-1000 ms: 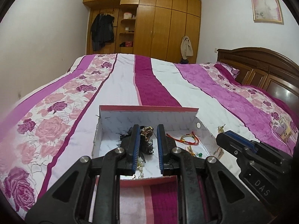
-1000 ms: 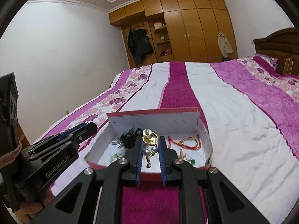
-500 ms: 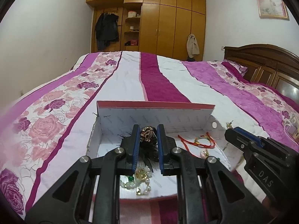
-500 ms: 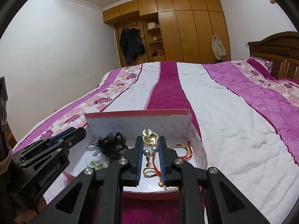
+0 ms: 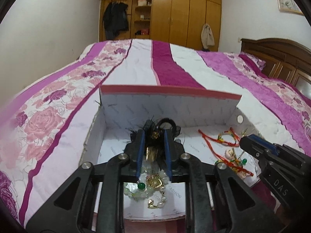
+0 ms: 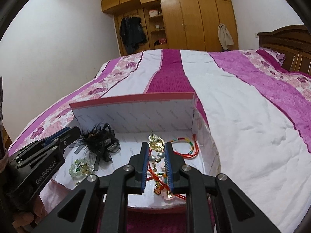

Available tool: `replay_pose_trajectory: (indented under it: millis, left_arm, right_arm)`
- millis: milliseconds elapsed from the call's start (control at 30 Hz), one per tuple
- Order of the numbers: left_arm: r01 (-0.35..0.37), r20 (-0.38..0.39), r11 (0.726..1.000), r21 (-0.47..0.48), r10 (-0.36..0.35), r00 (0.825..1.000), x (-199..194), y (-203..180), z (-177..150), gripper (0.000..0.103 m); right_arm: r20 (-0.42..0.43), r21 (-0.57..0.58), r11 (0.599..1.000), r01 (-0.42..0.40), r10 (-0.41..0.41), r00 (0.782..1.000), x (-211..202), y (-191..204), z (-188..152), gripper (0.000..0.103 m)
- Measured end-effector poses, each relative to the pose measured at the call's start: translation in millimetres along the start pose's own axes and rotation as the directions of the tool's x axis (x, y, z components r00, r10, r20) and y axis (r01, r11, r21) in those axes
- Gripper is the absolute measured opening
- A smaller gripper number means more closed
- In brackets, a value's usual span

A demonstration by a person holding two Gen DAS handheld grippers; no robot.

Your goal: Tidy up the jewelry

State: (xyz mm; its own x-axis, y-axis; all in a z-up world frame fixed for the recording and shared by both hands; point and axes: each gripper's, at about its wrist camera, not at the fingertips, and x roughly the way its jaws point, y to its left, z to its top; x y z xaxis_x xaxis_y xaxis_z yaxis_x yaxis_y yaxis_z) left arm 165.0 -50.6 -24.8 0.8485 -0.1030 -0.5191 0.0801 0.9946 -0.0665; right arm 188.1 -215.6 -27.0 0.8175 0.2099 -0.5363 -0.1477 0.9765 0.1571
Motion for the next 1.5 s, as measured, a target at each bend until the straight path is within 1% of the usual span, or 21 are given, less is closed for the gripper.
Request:
replay_pose_trajectory:
  millis: [33,67,100,133,167,200,467,833,967,1033,1133,1200,1267,1300,1500]
  left_arm:
    - [0.005,-0.012,1.0,0.003,-0.005,1.0,2,0,0,0.029]
    - [0.005,-0.02,1.0,0.004,-0.005,1.0,3,0,-1,0.039]
    - [0.003,-0.023,1.0,0.004,-0.003,1.0,3,0,-1,0.045]
    - [0.0,-0.024,1.0,0.003,0.0,1.0,2,0,-1,0.046]
    - [-0.003,-0.025,1.0,0.003,0.003,1.0,1,0,-1,0.046]
    - [-0.006,-0.026,1.0,0.002,0.006,1.0,0,1,-1,0.046]
    - [0.0,-0.025,1.0,-0.025,0.0,1.0,-19,8,2,0.046]
    - [0.017,-0.01,0.999,-0.048,-0.017,1.0,-66,11,2,0.047]
    - [0.026,0.003,0.999,-0.046,-0.026,1.0,-83,11,0,0.047]
    - [0.029,0.01,0.999,-0.042,-0.028,1.0,-92,11,-1,0.049]
    - [0.028,0.02,0.999,-0.045,-0.027,0.999,-103,12,-4,0.054]
    - [0.027,0.025,0.998,-0.05,-0.026,0.999,-110,13,-7,0.06]
    - [0.023,0.032,0.999,-0.047,-0.021,0.999,-117,13,-9,0.063]
    - [0.017,0.034,0.999,-0.041,-0.016,0.999,-120,13,-10,0.063]
    - [-0.003,0.032,0.999,-0.038,0.005,0.999,-128,14,-17,0.067]
  right_arm:
    - [-0.008,0.003,1.0,-0.003,0.003,1.0,1,0,0,0.019]
    - [-0.014,0.005,1.0,-0.003,0.003,1.0,2,0,0,0.021]
    - [-0.017,0.009,1.0,-0.006,0.006,1.0,3,0,0,0.027]
    - [-0.019,0.015,1.0,-0.012,0.013,1.0,2,-1,0,0.032]
    - [-0.018,0.02,1.0,-0.017,0.017,1.0,2,-1,0,0.039]
    - [-0.017,0.025,0.999,-0.023,0.023,1.0,1,-1,1,0.04]
    - [0.002,0.023,0.999,-0.038,0.038,0.999,-17,2,7,0.04]
    - [0.052,0.014,0.998,-0.068,0.067,0.996,-68,16,7,0.04]
    - [0.073,0.009,0.997,-0.075,0.074,0.995,-88,22,2,0.043]
    - [0.087,0.004,0.997,-0.075,0.075,0.993,-99,25,-1,0.045]
    - [0.107,-0.007,0.997,-0.071,0.071,0.992,-113,29,-6,0.049]
    - [0.118,-0.013,0.998,-0.065,0.066,0.991,-122,31,-10,0.055]
    - [0.123,-0.018,0.998,-0.064,0.066,0.99,-129,31,-13,0.06]
    - [0.126,-0.022,0.998,-0.062,0.064,0.99,-132,31,-15,0.063]
    - [0.135,-0.015,0.998,-0.055,0.056,0.989,-147,31,-25,0.072]
